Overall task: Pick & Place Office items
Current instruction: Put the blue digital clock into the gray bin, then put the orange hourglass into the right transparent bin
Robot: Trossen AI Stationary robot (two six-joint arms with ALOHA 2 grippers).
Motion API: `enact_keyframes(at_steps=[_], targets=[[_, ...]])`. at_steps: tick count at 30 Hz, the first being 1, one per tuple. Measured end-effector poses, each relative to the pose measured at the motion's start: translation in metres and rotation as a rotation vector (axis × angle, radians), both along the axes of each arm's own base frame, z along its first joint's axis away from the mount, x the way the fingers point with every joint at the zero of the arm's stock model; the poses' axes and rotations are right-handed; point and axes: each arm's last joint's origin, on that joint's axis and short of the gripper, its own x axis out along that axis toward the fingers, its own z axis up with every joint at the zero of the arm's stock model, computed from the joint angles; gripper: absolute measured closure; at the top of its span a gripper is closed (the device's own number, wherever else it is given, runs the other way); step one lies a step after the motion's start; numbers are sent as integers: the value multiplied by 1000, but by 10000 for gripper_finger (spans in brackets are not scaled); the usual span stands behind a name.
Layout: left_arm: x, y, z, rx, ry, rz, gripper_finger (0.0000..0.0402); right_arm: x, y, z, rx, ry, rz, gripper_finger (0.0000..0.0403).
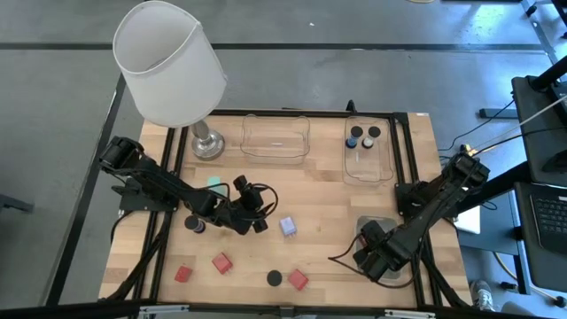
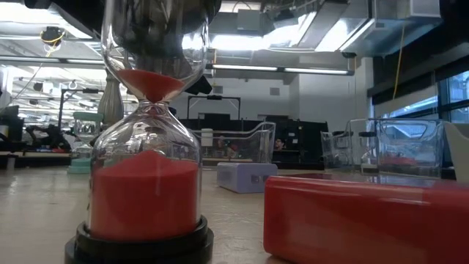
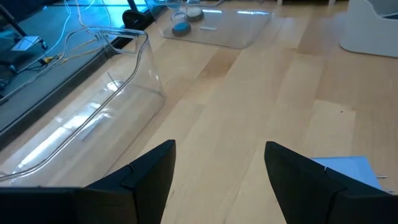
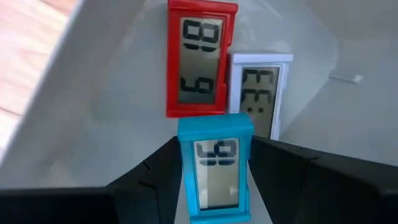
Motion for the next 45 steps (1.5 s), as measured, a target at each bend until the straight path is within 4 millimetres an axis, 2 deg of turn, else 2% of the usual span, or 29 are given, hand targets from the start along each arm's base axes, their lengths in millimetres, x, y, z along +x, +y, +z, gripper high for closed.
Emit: enact_keyframes(at_steps=[8, 16, 19, 23, 27, 33, 41, 45], targets=[[0, 0, 0, 32, 20, -16, 158, -1, -1, -4, 0, -5, 0, 226], [0, 1, 0, 48, 22, -10, 158, 0, 0, -2, 4, -6, 4, 162], [0, 0, 0, 37, 17, -7, 158, 1, 1, 5, 11, -10, 5, 138], [-1, -2, 1, 19, 23, -39, 158, 0, -1, 24, 7, -12, 6, 118], [-4, -4, 10, -22, 15, -106, 158, -2, -7, 47, -68, -68, 18, 116], [-12, -4, 30, -14, -31, -142, 157, -1, -16, 71, -206, -264, 102, 123], [-26, 2, 60, -114, -162, -128, 123, 2, -20, 80, -315, -403, 171, 124], [-30, 3, 63, -181, -149, -171, 100, 3, -22, 81, -355, -442, 174, 124]])
